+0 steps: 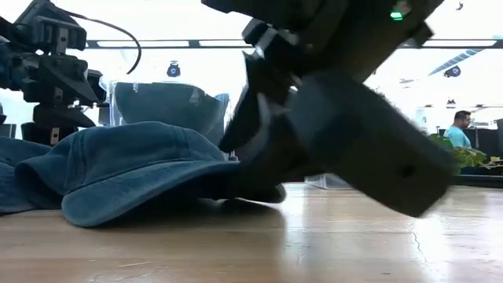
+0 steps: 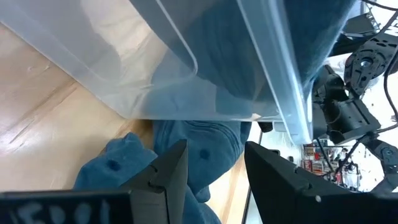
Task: Pick & Place hat
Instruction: Put the right blue cap into the left transparent bin
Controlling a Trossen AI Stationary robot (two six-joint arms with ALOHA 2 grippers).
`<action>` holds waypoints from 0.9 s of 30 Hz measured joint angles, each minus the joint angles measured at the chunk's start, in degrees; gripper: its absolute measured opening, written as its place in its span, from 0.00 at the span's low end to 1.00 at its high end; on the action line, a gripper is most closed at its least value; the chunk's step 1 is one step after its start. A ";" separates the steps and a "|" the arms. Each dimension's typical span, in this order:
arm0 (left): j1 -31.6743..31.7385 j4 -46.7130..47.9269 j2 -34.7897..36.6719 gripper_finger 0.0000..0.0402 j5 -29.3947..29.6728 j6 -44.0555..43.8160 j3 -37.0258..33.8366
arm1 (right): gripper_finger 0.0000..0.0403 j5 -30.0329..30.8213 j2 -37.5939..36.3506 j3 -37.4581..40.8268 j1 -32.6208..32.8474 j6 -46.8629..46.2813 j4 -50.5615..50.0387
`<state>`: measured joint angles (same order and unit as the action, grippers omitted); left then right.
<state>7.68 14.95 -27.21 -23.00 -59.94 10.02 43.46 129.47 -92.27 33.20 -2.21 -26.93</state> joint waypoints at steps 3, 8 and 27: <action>-0.01 0.01 -0.43 0.38 0.00 -0.13 0.00 | 0.59 0.07 -0.02 0.60 -1.20 3.54 2.97; 0.00 0.01 -0.62 0.38 -0.02 -0.46 0.00 | 0.57 0.24 -0.02 0.70 -3.20 8.13 3.77; -0.01 0.02 -0.60 0.38 -0.02 -0.50 0.00 | 0.05 1.41 -0.46 -3.16 -7.46 3.87 3.54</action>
<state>7.67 14.97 -27.81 -23.03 -60.45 10.02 44.88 129.01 -95.43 25.74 1.66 -23.39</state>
